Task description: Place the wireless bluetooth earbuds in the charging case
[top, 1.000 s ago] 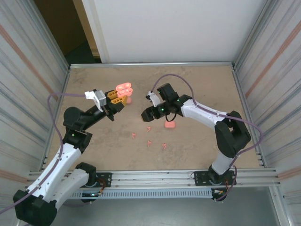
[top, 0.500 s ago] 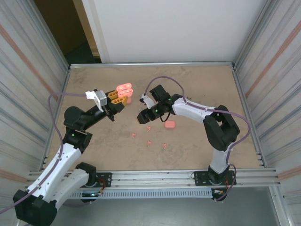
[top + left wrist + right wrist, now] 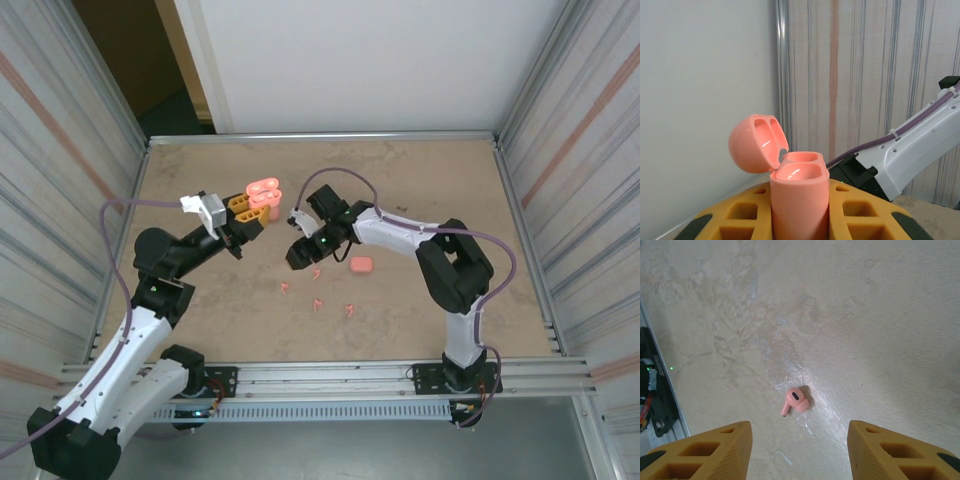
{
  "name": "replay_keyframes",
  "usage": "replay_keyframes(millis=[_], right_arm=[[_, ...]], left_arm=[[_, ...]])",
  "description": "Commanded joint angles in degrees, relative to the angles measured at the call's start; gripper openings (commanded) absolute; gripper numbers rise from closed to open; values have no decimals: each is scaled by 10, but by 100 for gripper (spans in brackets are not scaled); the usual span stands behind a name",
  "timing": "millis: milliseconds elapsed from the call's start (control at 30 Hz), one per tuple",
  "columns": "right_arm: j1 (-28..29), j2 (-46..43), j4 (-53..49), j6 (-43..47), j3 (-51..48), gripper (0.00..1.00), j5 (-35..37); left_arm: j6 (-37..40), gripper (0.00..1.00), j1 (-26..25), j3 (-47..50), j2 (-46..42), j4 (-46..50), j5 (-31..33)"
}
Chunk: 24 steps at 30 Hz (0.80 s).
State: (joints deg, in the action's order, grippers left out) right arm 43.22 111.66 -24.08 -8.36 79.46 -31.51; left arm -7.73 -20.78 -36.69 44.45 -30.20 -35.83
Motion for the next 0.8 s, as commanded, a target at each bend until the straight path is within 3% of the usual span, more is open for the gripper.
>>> replay_keyframes(millis=[0,767], right_arm=[[11,19,-19,18,23,51,-5],[62,110,-49,47,108,47,16]], left_arm=[[9,0,-2,0,-12,-4,10],[12,0,-2,8,-17,-4,16]])
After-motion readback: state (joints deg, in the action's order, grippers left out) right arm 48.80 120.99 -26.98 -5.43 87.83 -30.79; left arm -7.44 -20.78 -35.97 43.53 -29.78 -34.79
